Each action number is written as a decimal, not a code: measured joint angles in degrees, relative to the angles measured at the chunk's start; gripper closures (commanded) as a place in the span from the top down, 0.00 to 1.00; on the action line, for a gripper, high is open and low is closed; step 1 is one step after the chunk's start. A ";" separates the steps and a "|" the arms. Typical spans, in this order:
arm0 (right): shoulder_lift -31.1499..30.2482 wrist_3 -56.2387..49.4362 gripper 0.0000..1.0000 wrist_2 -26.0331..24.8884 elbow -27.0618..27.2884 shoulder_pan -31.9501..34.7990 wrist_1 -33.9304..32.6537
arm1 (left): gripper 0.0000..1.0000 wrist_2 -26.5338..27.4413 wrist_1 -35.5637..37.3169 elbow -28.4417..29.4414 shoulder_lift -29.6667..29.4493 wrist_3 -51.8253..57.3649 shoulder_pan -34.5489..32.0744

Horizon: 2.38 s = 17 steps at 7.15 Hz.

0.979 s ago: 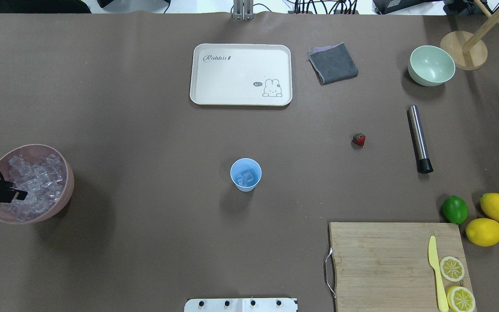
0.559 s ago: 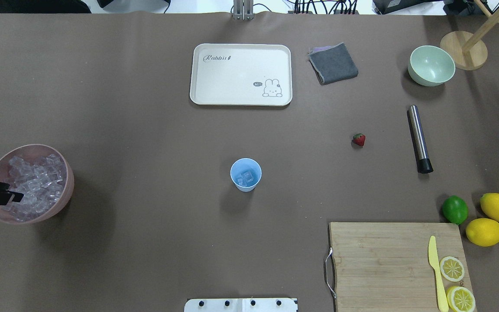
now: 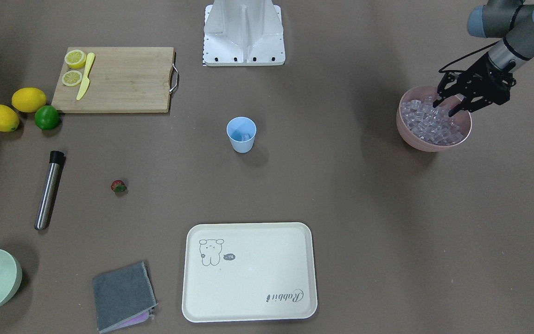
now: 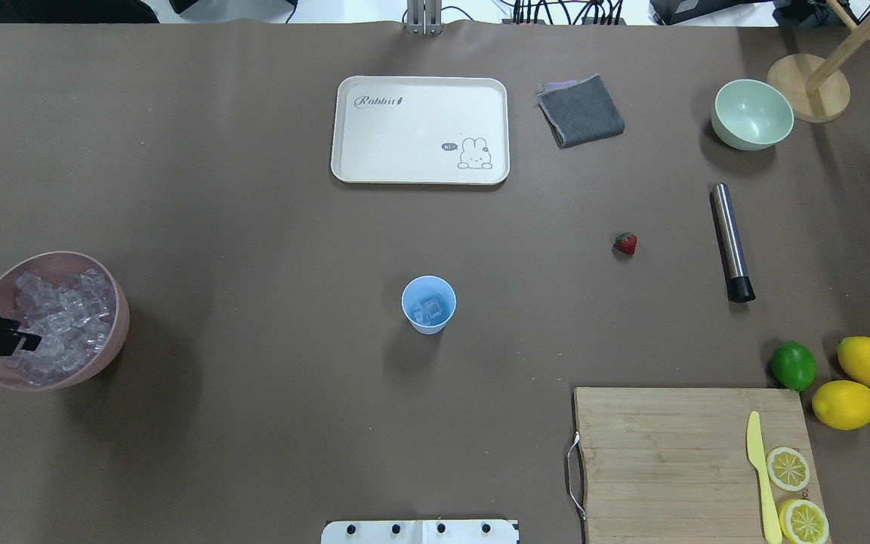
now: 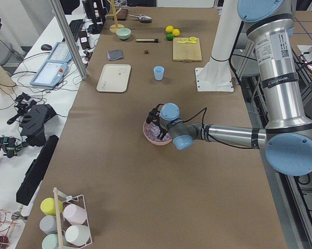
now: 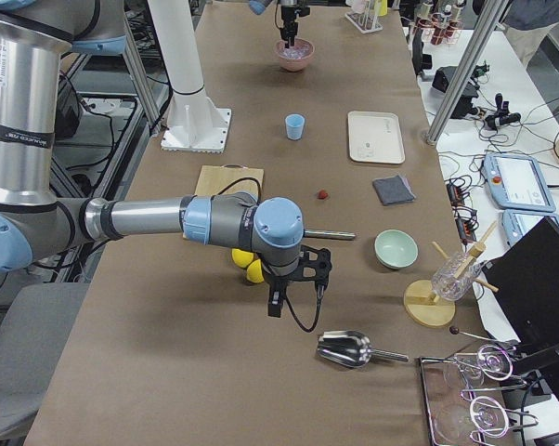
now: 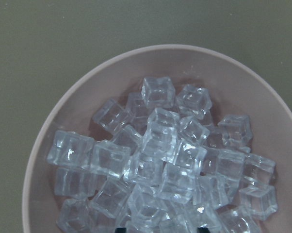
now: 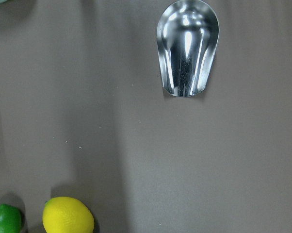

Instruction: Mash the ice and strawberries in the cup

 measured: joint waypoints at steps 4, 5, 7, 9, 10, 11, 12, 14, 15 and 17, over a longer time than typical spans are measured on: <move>-0.44 0.00 1.00 0.00 0.19 0.10 0.00 | 0.57 0.62 0.27 0.62 -0.41 0.18 0.10; -0.62 0.00 1.00 0.00 0.29 0.14 0.00 | 0.57 0.65 0.36 0.71 -0.45 0.30 0.12; -0.91 0.00 1.00 0.00 0.53 0.17 0.00 | 0.57 0.66 0.43 0.62 -0.36 0.28 0.06; -1.01 0.00 1.00 0.00 0.57 0.16 0.00 | 0.57 0.49 0.32 0.05 -0.10 -0.34 0.01; -1.01 0.00 1.00 0.00 0.59 0.14 0.00 | 0.57 0.27 0.18 -0.20 0.04 -0.87 0.05; -1.00 0.00 1.00 0.00 0.61 0.15 0.00 | 0.57 0.14 0.12 -0.29 0.00 -1.43 0.19; -1.00 0.00 1.00 0.00 0.61 0.14 0.00 | 0.57 -0.06 0.12 -0.46 -0.30 -2.18 0.28; -0.96 0.00 1.00 0.00 0.55 0.09 0.00 | 0.57 -0.17 0.31 -0.48 -2.32 -4.87 0.53; -0.93 0.00 1.00 0.00 0.54 0.09 0.00 | 0.57 -0.06 0.38 -0.23 -3.15 -5.53 0.89; -0.69 0.00 1.00 0.00 0.48 0.08 0.00 | 0.57 -0.04 0.37 0.10 -3.27 -5.84 1.47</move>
